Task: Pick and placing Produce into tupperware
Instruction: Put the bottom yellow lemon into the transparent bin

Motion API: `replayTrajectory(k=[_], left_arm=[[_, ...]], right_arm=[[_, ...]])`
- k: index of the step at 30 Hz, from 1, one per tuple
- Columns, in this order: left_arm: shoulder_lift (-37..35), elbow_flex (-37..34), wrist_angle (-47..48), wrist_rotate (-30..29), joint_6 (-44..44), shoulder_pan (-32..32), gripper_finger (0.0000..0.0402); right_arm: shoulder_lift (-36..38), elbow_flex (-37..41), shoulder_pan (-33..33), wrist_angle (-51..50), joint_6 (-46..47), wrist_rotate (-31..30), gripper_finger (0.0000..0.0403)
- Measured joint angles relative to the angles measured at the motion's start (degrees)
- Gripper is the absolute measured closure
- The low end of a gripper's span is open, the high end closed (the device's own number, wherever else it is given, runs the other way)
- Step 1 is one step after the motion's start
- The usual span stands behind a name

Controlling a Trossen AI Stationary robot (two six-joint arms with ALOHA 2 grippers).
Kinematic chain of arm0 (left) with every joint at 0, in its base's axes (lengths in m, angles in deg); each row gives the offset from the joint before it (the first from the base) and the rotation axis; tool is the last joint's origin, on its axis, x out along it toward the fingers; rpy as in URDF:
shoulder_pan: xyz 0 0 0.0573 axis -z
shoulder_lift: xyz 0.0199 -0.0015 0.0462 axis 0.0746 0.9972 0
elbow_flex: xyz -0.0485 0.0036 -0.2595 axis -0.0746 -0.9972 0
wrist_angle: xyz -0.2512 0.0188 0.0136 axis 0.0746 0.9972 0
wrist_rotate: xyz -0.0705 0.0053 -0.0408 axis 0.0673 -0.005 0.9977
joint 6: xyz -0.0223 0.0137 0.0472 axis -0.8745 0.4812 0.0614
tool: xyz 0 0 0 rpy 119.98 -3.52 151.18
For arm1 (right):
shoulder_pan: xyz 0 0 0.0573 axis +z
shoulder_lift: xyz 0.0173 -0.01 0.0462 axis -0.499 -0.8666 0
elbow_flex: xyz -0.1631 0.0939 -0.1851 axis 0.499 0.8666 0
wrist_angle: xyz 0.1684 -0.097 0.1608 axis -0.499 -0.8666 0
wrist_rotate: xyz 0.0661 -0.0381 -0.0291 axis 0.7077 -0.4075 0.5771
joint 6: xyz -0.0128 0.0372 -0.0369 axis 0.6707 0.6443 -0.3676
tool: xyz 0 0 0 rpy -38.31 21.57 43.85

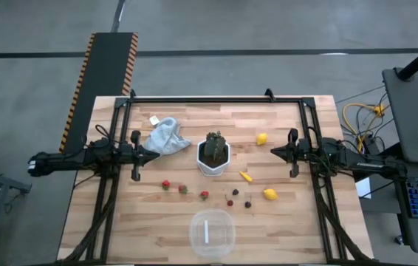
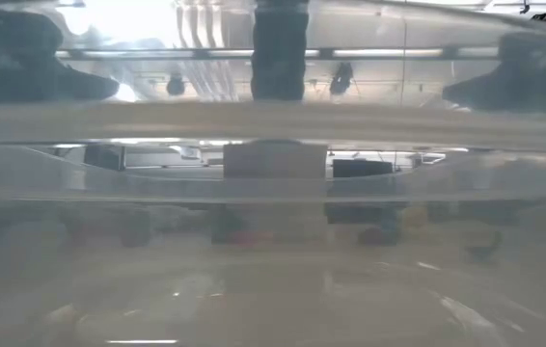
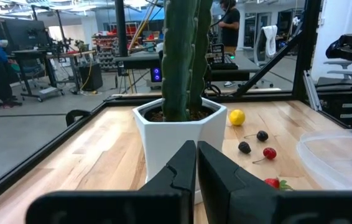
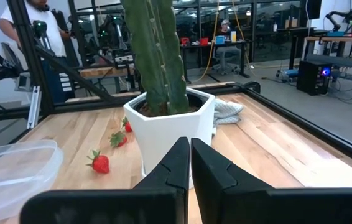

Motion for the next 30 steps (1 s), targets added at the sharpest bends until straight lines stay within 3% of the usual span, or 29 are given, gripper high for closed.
replayTrajectory(k=[8,13,20,25,30], left_arm=[[0.1,0.0,0.0,0.0,1.2,0.0,0.0402],[0.1,0.0,-0.7,-0.1,1.6,0.0,0.0402],[0.1,0.0,-4.8,-2.7,1.6,0.0,0.0402],[0.2,0.0,-5.7,-3.3,1.6,0.0,0.0402],[0.2,0.0,-5.7,-4.6,1.5,0.0,0.0402]], right_arm=[[0.0,0.0,0.0,5.5,0.1,-0.4,0.0393],[0.0,-0.3,0.0,6.2,1.1,-0.9,0.0364],[-2.5,-11.5,2.3,6.4,-2.8,11.0,0.0278],[-8.0,-23.3,6.7,-10.1,-5.0,10.8,0.0236],[-17.4,-31.7,11.6,-26.1,0.4,8.5,0.0225]])
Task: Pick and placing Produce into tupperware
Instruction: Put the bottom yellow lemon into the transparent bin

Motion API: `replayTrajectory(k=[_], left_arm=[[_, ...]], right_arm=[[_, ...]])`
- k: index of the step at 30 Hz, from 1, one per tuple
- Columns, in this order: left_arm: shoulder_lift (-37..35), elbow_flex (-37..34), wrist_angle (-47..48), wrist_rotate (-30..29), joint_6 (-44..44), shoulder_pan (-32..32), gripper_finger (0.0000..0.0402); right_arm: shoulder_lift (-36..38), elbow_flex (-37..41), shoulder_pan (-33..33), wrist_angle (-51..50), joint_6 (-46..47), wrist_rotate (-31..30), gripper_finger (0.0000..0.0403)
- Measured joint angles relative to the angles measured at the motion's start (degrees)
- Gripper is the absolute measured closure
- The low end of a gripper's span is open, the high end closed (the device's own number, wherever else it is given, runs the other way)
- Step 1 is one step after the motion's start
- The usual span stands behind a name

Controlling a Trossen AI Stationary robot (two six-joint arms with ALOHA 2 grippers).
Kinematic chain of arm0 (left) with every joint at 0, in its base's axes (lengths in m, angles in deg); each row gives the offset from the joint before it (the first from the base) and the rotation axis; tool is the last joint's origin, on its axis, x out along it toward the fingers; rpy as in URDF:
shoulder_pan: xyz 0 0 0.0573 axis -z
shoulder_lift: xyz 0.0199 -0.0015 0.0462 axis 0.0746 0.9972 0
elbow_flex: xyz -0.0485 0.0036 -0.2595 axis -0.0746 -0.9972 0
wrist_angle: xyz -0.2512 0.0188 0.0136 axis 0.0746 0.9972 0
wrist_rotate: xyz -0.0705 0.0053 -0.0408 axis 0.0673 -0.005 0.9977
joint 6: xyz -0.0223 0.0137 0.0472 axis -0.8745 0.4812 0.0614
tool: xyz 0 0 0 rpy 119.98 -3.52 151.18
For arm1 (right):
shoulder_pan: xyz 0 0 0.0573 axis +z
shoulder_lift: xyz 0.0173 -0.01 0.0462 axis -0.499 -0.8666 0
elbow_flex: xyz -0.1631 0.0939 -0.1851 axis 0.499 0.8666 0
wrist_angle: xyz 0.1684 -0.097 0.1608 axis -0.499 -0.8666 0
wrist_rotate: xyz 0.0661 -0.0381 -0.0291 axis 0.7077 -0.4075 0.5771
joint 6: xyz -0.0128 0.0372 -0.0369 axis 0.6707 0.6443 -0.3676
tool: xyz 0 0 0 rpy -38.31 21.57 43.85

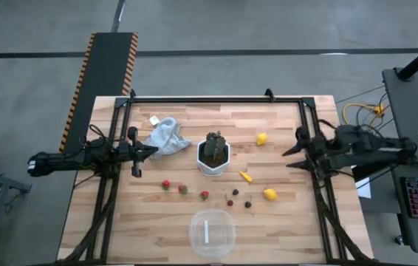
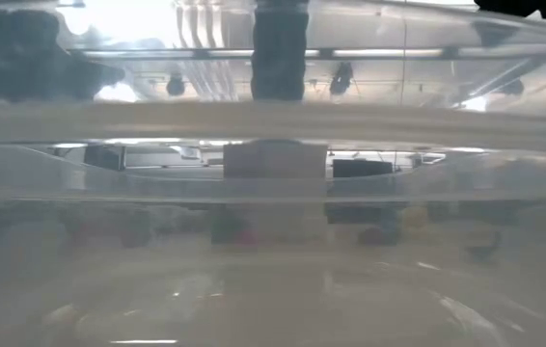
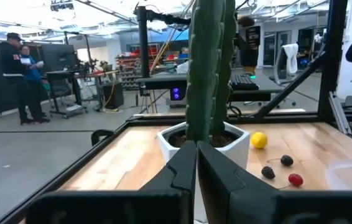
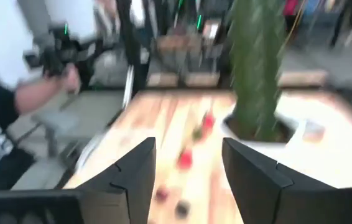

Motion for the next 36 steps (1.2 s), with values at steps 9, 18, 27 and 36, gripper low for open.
replayTrajectory(k=[9,18,27,36], left_arm=[[0.0,0.0,-1.8,-1.0,-0.3,0.0,0.0402],[0.0,0.0,-4.3,-1.1,-0.3,0.0,0.0402],[0.3,0.0,-4.9,-1.0,-0.3,0.0,0.0402],[0.4,0.0,-4.8,-1.0,-0.3,0.0,0.0402]], right_arm=[[-16.2,-13.1,5.3,-22.0,10.5,-10.7,0.0225],[-25.0,-17.5,5.3,-27.3,11.8,-8.4,0.0225],[-28.8,-16.5,10.7,-36.5,31.4,-8.5,0.0225],[-32.8,-16.0,28.7,-30.4,46.7,-20.6,0.0225]])
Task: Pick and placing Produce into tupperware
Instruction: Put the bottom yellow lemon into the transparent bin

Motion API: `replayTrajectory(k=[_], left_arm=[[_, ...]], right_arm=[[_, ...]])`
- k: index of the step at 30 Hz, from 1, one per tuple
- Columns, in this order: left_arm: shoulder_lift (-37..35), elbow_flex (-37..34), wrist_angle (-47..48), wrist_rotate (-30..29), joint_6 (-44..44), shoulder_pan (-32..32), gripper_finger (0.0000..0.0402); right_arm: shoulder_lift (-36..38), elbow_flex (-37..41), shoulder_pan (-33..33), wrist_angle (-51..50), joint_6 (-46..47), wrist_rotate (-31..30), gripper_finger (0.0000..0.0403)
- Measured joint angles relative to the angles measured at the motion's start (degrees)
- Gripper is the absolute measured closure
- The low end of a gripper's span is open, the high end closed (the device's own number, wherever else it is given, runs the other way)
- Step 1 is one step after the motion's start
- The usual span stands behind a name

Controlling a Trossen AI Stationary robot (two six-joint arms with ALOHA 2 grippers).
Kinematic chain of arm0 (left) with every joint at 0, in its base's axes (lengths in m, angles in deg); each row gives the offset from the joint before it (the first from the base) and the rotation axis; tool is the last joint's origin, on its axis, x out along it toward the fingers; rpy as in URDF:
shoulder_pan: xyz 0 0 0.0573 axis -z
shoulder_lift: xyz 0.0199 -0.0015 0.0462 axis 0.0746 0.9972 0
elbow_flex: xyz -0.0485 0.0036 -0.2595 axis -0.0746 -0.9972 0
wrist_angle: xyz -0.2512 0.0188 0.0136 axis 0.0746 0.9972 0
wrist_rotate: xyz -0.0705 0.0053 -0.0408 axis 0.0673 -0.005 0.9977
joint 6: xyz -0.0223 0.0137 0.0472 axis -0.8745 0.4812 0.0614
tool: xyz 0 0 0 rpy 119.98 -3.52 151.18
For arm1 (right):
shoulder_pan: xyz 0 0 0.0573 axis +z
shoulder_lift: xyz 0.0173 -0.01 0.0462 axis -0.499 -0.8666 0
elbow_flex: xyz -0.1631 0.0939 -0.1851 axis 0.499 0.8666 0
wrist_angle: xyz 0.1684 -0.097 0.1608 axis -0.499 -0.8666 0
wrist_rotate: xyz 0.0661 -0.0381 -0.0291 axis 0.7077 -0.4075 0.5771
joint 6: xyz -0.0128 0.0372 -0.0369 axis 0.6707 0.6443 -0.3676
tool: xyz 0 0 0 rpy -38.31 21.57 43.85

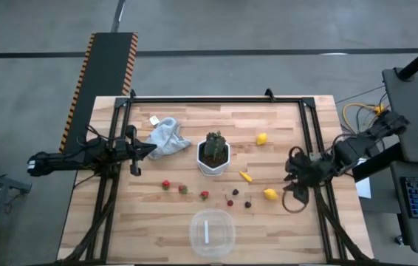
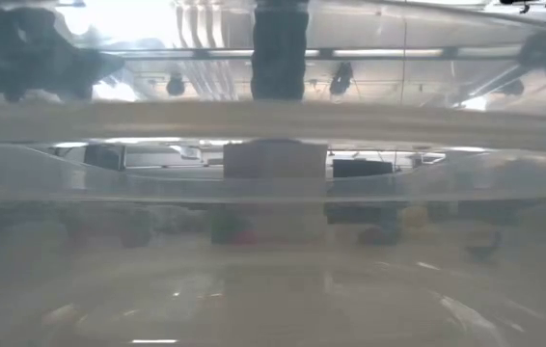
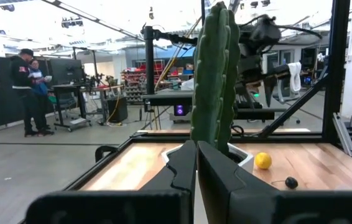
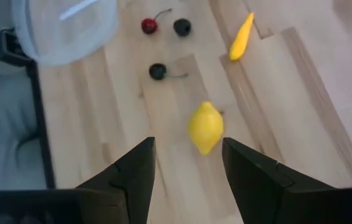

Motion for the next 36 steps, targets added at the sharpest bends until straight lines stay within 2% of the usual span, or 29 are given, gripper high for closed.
replayTrajectory(k=[3,5,14,21,25,36], left_arm=[[0.0,0.0,0.0,0.0,0.0,0.0,0.0402],[-0.1,0.0,-0.1,0.0,0.0,0.0,0.0402],[0.0,0.0,0.0,0.0,0.0,0.0,0.0402],[0.0,0.0,0.0,0.0,0.0,0.0,0.0402],[0.0,0.0,0.0,0.0,0.0,0.0,0.0402],[0.0,0.0,0.0,0.0,0.0,0.0,0.0402]], right_arm=[[-2.9,0.0,3.7,-0.3,2.3,-6.5,0.0225],[-4.9,0.0,4.6,-0.3,2.3,-7.9,0.0225],[-15.1,0.2,3.8,1.3,1.7,-7.3,0.0219],[-20.8,0.2,3.8,5.5,1.2,-7.3,0.0156],[-24.5,0.2,3.8,5.1,2.2,-7.5,0.0134],[-32.0,0.2,3.6,5.2,2.2,-7.5,0.0140]])
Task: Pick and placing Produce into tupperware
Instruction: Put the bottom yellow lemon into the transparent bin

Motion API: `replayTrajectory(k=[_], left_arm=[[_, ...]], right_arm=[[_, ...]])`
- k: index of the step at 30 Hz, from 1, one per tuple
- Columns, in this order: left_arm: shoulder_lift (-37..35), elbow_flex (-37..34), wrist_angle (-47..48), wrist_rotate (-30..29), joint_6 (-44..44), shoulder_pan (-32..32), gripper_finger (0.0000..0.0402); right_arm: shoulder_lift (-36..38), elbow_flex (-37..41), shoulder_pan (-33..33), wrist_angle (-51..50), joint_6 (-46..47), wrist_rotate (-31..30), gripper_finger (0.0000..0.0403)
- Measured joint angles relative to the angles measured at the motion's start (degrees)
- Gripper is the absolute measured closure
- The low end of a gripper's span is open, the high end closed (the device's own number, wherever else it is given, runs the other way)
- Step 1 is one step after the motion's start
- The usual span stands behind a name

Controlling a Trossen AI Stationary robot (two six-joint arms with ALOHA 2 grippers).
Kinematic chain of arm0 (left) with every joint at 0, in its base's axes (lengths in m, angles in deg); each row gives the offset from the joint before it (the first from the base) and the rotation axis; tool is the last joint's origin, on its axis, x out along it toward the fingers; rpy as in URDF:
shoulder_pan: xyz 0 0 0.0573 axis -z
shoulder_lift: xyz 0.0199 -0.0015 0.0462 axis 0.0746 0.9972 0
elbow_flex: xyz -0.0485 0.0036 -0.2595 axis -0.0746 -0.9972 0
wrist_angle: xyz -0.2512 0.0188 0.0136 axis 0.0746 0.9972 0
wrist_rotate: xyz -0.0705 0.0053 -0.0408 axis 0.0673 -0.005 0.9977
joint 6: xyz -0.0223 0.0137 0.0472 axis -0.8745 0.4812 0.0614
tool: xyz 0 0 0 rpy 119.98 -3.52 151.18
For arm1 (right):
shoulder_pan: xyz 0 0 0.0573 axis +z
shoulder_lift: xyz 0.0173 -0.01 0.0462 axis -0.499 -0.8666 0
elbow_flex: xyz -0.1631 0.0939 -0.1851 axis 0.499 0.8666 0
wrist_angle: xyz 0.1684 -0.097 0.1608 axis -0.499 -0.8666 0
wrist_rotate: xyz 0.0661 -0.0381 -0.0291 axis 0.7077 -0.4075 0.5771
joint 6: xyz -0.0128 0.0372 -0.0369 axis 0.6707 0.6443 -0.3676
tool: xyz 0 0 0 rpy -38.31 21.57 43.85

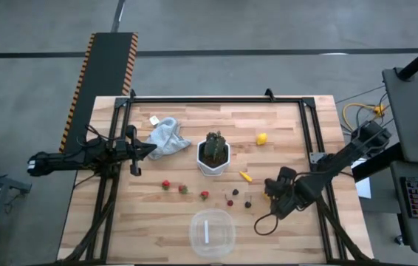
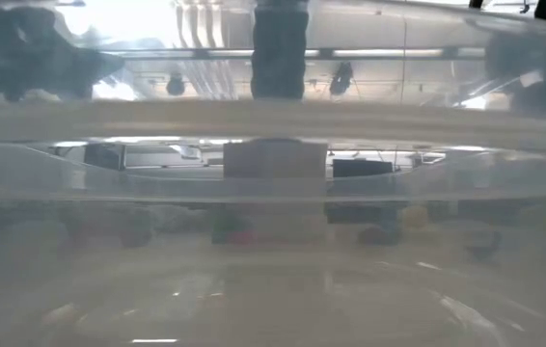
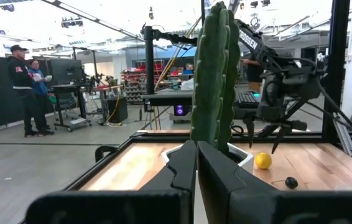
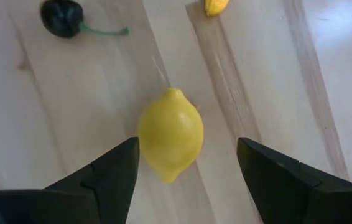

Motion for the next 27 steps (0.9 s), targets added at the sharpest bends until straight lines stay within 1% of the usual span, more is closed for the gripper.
replayTrajectory(k=[5,12,19,27], left_arm=[[0.0,0.0,0.0,0.0,0.0,0.0,0.0402],[0.3,0.0,0.4,0.0,0.0,0.0,0.0402],[0.4,0.0,0.5,0.0,0.0,0.0,0.0402],[0.4,0.0,0.5,0.0,0.0,0.0,0.0402]], right_arm=[[-1.6,0.0,-0.2,0.4,0.0,0.0,0.0135],[-2.8,0.9,-0.6,3.8,-0.1,0.2,0.0140],[-3.9,2.9,-0.8,4.8,0.4,0.4,0.0138],[-5.5,4.4,-2.0,9.0,-0.8,0.5,0.0145]])
